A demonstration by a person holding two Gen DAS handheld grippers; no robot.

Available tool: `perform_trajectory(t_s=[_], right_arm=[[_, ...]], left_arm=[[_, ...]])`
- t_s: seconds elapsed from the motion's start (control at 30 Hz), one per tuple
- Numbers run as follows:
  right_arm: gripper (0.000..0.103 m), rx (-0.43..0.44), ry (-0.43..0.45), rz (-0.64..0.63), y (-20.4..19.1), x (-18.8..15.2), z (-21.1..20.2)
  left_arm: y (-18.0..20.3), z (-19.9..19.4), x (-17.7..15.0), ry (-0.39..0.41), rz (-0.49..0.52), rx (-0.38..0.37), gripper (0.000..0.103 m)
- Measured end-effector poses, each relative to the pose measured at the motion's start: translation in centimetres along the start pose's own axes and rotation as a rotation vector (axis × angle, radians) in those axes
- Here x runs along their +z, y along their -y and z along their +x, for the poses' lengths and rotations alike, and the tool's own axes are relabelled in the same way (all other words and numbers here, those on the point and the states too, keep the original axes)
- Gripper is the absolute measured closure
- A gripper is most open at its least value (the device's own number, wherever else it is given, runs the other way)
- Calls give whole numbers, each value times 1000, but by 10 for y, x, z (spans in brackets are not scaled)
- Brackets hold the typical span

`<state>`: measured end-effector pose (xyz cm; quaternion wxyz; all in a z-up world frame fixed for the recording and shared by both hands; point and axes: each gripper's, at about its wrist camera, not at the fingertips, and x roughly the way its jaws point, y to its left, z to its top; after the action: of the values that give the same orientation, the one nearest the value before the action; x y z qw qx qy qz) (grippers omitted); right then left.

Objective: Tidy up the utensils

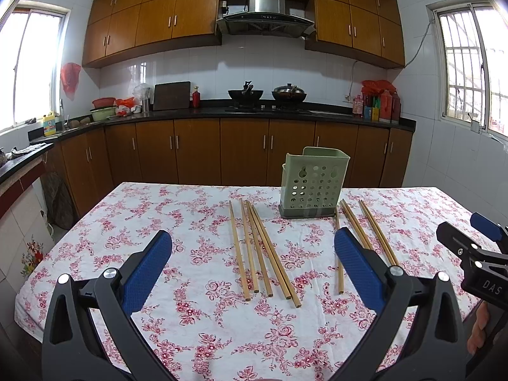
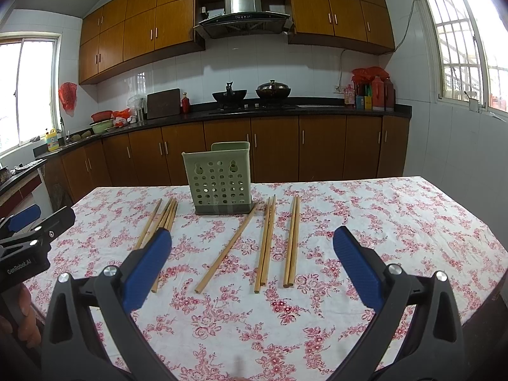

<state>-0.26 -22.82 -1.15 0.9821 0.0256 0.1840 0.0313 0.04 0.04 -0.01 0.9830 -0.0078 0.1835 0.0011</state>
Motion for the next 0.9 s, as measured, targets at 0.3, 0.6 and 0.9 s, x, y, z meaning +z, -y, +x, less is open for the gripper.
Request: perform_trajectory(t_s=[0.3,0.6,0.9], right_arm=[[4,1,-2,2,0,0,0],[4,0,-4,3,0,0,1],[4,1,-5,4,0,0,1]], left_arm=[[0,0,0,-1,1,0,2],[0,0,0,-2,1,0,2],[0,0,0,-4,0,0,2]])
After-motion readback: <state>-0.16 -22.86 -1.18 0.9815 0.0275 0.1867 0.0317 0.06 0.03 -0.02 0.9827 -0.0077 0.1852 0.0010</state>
